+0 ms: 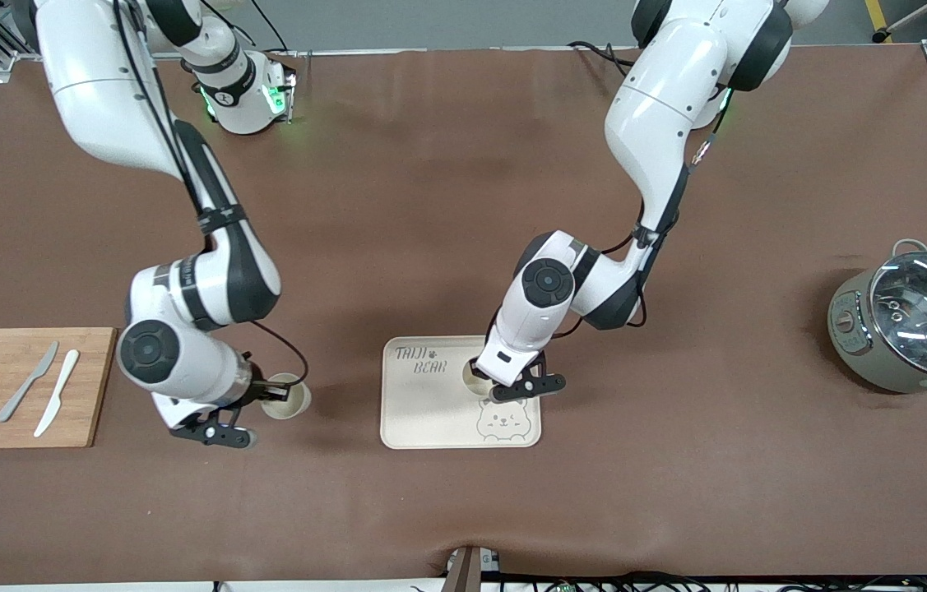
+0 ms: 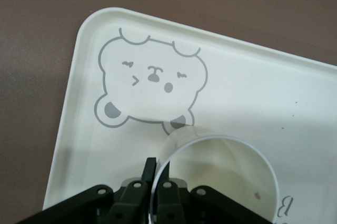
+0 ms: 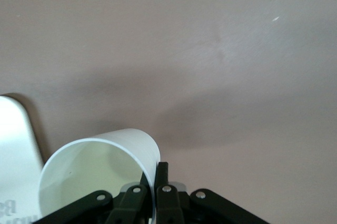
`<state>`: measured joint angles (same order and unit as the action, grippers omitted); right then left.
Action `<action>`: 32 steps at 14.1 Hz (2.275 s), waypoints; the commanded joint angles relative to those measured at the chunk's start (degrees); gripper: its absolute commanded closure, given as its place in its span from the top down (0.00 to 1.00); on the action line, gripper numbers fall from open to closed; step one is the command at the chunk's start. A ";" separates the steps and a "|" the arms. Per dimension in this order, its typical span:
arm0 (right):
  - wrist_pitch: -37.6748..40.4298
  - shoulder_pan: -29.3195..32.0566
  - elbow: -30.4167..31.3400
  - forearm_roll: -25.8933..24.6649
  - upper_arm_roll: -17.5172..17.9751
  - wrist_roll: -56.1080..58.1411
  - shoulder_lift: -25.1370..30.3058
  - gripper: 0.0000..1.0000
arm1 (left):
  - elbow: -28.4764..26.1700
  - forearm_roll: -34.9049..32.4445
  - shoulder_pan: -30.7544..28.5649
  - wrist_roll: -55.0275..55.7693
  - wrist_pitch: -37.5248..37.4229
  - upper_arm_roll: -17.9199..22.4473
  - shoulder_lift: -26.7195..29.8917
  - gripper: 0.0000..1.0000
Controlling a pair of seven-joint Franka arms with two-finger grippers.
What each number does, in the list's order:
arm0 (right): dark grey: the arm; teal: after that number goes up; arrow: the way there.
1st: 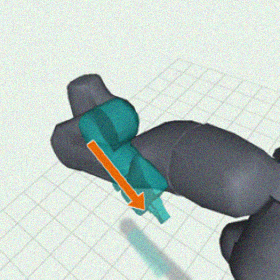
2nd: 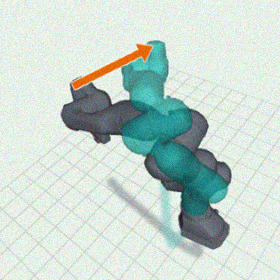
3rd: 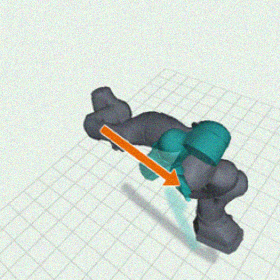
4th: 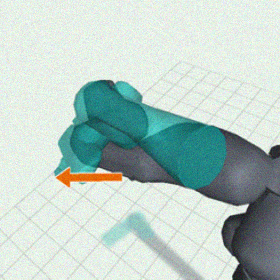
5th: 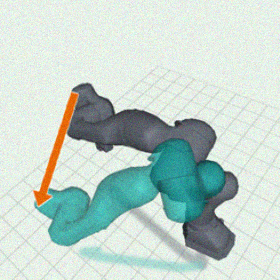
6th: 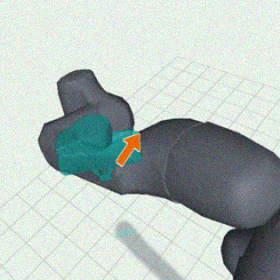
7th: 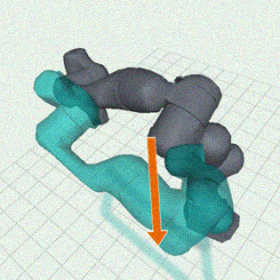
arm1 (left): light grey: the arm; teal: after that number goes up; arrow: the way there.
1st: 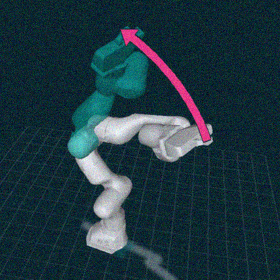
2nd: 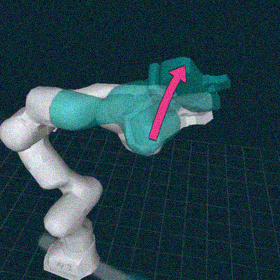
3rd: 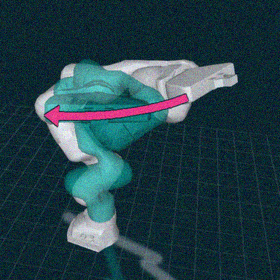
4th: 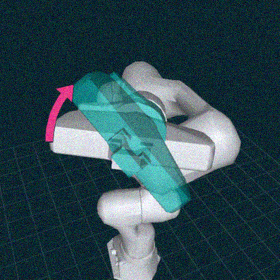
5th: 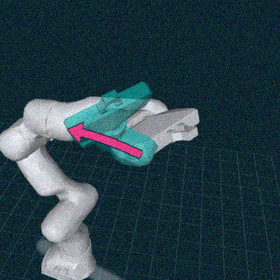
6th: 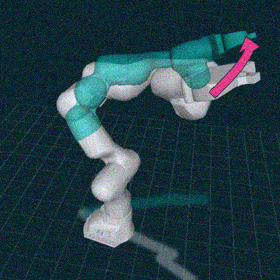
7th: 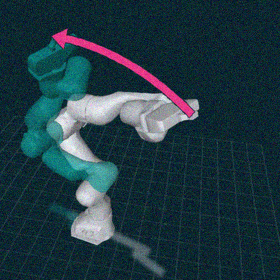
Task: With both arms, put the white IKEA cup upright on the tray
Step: 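Carry the cup onto the tray with the right gripper while the left gripper releases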
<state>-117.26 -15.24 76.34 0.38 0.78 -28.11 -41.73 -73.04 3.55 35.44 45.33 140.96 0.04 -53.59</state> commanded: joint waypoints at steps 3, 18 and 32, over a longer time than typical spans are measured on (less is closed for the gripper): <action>0.46 -3.65 -1.54 0.32 -0.34 -11.33 0.59 0.00 | 1.50 -0.90 0.85 0.90 -0.77 1.46 -0.11 0.00; -11.85 -12.27 -2.51 1.28 -0.52 -24.80 -4.59 0.00 | 0.53 -4.07 2.70 0.81 -12.47 3.48 2.09 0.00; -16.51 -13.85 -2.60 1.37 -0.43 -24.88 -8.72 0.00 | 0.80 -4.25 2.61 6.53 -17.88 4.18 6.82 1.00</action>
<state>-133.45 -28.61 74.53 1.10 0.84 -52.22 -50.00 -71.29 0.32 37.68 50.64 127.91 3.97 -50.66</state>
